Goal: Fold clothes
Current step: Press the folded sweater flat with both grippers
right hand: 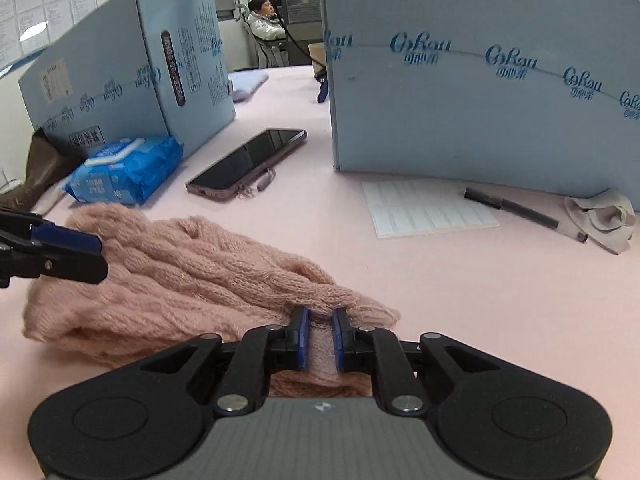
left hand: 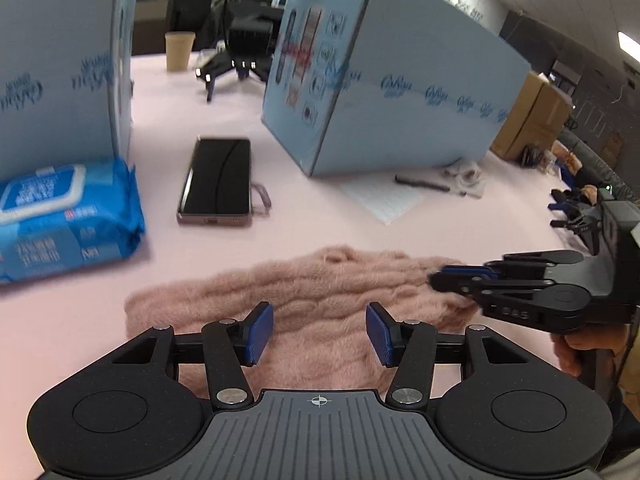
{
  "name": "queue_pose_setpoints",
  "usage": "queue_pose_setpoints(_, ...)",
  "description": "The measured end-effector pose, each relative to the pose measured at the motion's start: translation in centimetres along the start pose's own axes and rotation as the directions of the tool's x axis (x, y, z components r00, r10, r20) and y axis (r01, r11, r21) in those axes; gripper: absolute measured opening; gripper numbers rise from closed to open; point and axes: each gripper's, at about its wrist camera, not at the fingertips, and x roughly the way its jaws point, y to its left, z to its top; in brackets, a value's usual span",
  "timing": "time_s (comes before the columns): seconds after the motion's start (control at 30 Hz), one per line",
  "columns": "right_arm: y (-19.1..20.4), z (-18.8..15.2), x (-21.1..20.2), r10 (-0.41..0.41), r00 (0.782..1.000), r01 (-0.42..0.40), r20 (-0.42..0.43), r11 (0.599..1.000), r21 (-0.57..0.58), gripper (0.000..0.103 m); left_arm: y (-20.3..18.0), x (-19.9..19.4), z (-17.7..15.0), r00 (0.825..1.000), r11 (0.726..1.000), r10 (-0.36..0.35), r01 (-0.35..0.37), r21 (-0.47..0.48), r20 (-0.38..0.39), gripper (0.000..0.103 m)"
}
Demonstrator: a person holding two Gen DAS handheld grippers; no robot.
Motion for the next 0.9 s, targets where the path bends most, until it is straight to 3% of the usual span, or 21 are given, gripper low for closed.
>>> queue_pose_setpoints(0.07, 0.5, 0.6, -1.7, -0.012, 0.998, 0.013, 0.056, 1.0, -0.018, 0.016, 0.8, -0.1, 0.5, 1.0, 0.999, 0.02, -0.02, -0.032, 0.014, 0.051)
queue_pose_setpoints(0.2, 2.3, 2.1, -2.8, 0.087, 0.99, -0.081, 0.112, 0.995, -0.058, 0.015, 2.4, 1.7, 1.0, 0.999, 0.993, 0.049, -0.05, -0.111, -0.014, 0.051)
queue_pose_setpoints(0.27, 4.0, 2.2, -1.5, 0.119, 0.99, -0.111, 0.07, 0.988, -0.108, 0.016, 2.9, 3.4, 1.2, 0.996, 0.988, 0.079, -0.085, -0.13, -0.053, 0.051)
queue_pose_setpoints(0.4, 3.5, 1.2, 2.4, 0.047, 0.998, -0.05, -0.035, 0.994, -0.099, 0.016, 3.6, 5.3, 1.2, 0.993, 0.984, 0.095, -0.106, -0.146, -0.076, 0.054)
queue_pose_setpoints(0.57, 2.3, -0.2, 3.2, 0.075, 0.997, -0.076, -0.017, 0.994, -0.078, 0.016, 3.9, 6.1, 1.0, 0.992, 0.984, 0.101, -0.111, -0.138, -0.078, 0.057)
queue_pose_setpoints(0.67, 2.2, 0.4, 2.6, 0.083, 0.996, -0.084, -0.032, 0.995, -0.055, 0.016, 3.6, 5.2, 1.4, 0.991, 0.985, 0.105, -0.115, -0.126, -0.079, 0.057)
queue_pose_setpoints(0.77, 2.6, 1.2, -0.6, 0.094, 0.995, -0.09, 0.041, 0.993, -0.079, 0.019, 3.0, 2.6, 1.6, 0.992, 0.987, 0.125, -0.127, -0.1, -0.028, 0.057)
queue_pose_setpoints(0.9, 3.5, 1.0, -3.5, 0.136, 0.987, -0.127, 0.08, 0.987, -0.102, 0.02, 2.8, -1.2, 0.7, 0.99, 0.98, 0.134, -0.127, -0.154, 0.035, 0.058)
